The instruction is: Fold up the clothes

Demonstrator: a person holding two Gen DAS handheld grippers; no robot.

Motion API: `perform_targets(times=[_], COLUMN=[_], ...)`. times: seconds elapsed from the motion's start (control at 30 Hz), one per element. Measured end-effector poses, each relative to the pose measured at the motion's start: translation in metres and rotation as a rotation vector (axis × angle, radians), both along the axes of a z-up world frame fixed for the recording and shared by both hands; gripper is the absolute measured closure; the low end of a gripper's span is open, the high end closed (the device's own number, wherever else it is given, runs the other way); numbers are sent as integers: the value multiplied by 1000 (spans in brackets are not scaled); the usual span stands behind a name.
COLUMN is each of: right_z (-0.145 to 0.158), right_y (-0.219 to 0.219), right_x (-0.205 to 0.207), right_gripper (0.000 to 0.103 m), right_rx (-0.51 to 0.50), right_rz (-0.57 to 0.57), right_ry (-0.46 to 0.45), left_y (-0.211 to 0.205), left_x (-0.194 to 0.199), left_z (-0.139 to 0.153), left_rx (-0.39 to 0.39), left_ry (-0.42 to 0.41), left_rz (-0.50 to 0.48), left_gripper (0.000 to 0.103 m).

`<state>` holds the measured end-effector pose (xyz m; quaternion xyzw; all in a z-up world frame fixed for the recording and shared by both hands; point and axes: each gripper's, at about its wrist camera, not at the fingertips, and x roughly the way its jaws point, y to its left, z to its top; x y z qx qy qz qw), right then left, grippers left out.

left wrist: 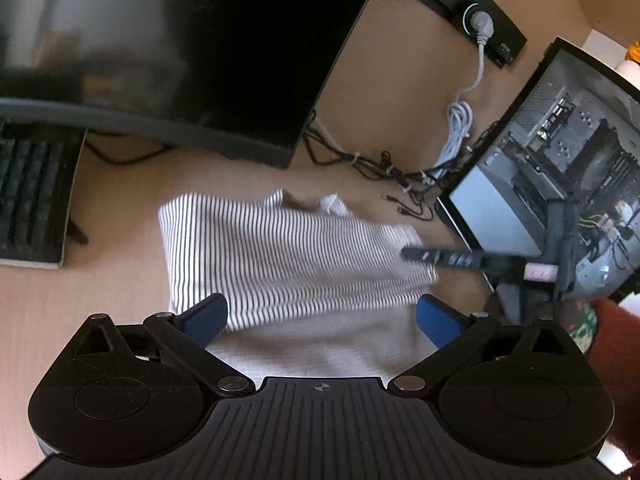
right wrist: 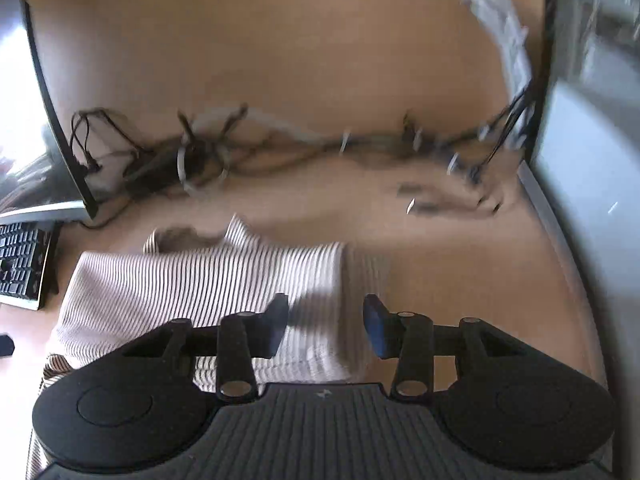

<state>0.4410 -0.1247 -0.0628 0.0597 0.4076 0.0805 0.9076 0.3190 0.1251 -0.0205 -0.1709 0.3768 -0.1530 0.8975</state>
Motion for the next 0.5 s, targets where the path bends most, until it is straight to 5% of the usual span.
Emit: perform_targets(times=[0.07,0.2,0.33,0.5], right_z=[10,29,-4,-9], right_y=[6,3,0,-4], right_x=[-9,-22,-17,-22], right_gripper=[99,99,98,93], right_rx=[-39,-76,-111,-81], right_rz=[29,35,48,24], right_ry=[-62,-126,-46,-72], left_y=[-1,3,5,20], left_x=[8,32,66,74], left_z=[2,-6,-41,-58], left_rx=[10,-11,21,71], left_ry=[-16,-15,92,162], left_rz=[10,10,49,128], left_gripper=[0,0,0,0])
